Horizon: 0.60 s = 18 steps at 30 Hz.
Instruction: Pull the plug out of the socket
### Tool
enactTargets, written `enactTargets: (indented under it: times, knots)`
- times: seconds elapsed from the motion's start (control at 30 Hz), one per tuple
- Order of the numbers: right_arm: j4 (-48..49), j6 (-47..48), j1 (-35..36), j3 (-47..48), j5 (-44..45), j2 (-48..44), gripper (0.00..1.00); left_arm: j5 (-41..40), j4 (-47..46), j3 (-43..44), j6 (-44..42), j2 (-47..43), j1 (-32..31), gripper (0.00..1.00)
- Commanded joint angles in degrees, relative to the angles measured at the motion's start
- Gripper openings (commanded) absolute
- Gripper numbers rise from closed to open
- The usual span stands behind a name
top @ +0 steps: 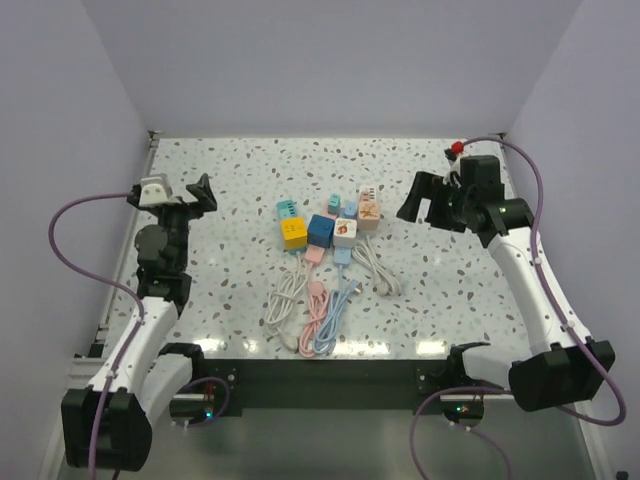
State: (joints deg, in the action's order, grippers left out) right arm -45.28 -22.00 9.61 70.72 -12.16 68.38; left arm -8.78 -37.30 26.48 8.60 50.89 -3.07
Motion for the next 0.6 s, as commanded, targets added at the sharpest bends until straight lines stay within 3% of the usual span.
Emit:
enactTargets:
  times: [0.0, 0.13, 0.2, 0.57]
  knots:
    - [-1.7, 2.7, 2.2, 5.5, 5.3, 3.3, 0.99, 1.3, 16.4, 9.3, 13.2, -1.5, 0.1, 1.0]
    - [-5.8, 3.3, 8.6, 12.8, 17.6, 11.3, 0.99, 5.6, 28.1, 19.2, 16.3, 1.2, 0.1, 1.0]
    - [-7.3, 3.8, 12.8, 16.8, 21.7, 14.7, 0.99, 12.1, 32.2, 23.2, 16.2, 2.9, 0.0, 1.0]
    - [-3.7, 2.0, 16.5, 24.4, 25.7, 31.0, 0.99, 27.8, 39.6, 24.8, 20.7, 2.4, -1.6, 1.0]
